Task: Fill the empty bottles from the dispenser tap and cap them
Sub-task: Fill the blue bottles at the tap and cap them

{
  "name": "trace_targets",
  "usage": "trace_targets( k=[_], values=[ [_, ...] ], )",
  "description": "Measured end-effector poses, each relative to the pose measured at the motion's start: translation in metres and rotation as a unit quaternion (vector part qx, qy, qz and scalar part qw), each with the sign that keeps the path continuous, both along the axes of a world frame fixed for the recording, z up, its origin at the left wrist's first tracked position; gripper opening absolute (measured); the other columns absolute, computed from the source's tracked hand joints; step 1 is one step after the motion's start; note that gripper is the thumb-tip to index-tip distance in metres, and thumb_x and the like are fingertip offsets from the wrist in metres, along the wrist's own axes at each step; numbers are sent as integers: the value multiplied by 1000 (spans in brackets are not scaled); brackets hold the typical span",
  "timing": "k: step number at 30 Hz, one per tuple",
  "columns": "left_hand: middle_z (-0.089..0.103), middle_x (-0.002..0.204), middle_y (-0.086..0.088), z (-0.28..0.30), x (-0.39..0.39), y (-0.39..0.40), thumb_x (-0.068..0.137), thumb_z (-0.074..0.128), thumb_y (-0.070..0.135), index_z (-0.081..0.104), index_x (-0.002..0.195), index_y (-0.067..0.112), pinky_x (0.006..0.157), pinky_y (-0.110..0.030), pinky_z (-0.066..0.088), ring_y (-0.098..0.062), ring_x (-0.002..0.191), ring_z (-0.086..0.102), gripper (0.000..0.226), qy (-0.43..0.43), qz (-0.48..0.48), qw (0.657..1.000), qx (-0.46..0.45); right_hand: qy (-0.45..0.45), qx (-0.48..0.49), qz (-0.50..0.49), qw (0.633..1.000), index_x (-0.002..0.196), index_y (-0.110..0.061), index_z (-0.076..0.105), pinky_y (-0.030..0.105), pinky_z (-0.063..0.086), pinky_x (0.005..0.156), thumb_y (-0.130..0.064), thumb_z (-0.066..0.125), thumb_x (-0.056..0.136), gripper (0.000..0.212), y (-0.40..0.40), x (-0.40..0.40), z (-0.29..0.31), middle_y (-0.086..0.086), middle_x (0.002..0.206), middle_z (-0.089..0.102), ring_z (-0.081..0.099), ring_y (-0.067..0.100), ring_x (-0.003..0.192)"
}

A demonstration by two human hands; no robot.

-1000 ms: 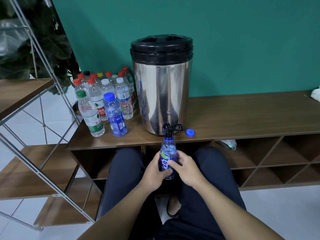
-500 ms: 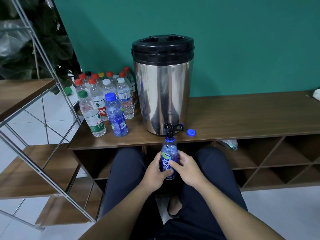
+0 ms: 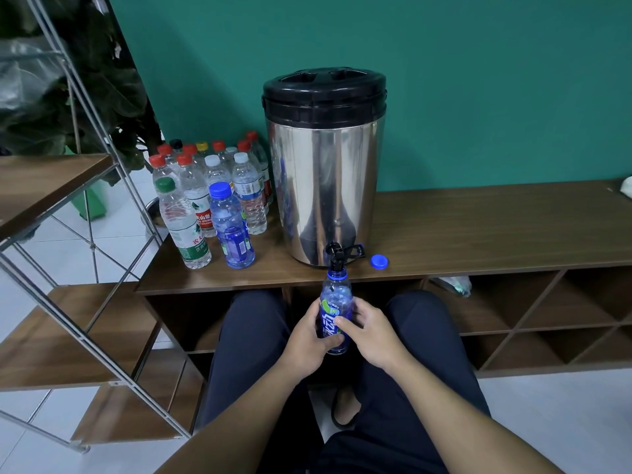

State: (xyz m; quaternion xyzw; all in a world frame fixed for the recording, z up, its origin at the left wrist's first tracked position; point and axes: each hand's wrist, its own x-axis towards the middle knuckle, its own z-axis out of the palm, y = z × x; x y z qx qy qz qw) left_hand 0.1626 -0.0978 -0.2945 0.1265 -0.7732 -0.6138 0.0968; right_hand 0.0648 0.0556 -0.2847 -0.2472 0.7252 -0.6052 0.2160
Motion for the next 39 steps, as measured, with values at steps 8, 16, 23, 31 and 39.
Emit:
trace_targets(
  k=[8, 16, 23, 31, 39],
  values=[
    [76, 134, 9, -1, 0, 0, 92, 83, -5, 55, 154, 28, 115, -40, 56, -12, 125, 73, 76, -2, 0, 1000, 1, 3, -3, 2, 1000, 136, -23, 72, 40, 59, 111, -9, 78, 103, 37, 0, 0, 1, -7, 127, 82, 76, 11, 121],
    [76, 135, 8, -1, 1, 0, 92, 83, -6, 54, 155, 28, 115, -41, 56, -13, 127, 73, 77, 0, -2, 1000, 6, 2, -5, 1, 1000, 136, -22, 72, 33, 60, 108, -8, 78, 103, 36, 1, 1, 3, -8, 126, 82, 77, 9, 120],
    [76, 135, 10, 1, 1, 1, 93, 83, -5, 53, 157, 29, 114, -37, 57, -10, 125, 73, 79, -2, -4, 1000, 9, 0, -6, 4, 1000, 137, -23, 72, 33, 60, 107, -10, 78, 104, 36, 2, 1, 4, -9, 127, 82, 76, 9, 121],
    [76, 135, 8, -1, 1, -1, 92, 84, -4, 54, 155, 29, 115, -40, 57, -12, 126, 73, 77, -1, -1, 1000, 4, 2, -7, 2, 1000, 135, -22, 72, 36, 60, 109, -8, 77, 104, 35, 0, 1, 2, -8, 127, 82, 76, 11, 121],
    [77, 134, 6, -5, -1, -2, 91, 84, -4, 55, 154, 31, 116, -46, 56, -15, 126, 74, 77, -4, 1, 1000, 11, 5, -4, 3, 1000, 135, -22, 72, 42, 59, 111, -8, 77, 104, 35, 0, 0, 0, -6, 127, 82, 77, 13, 121]
  ],
)
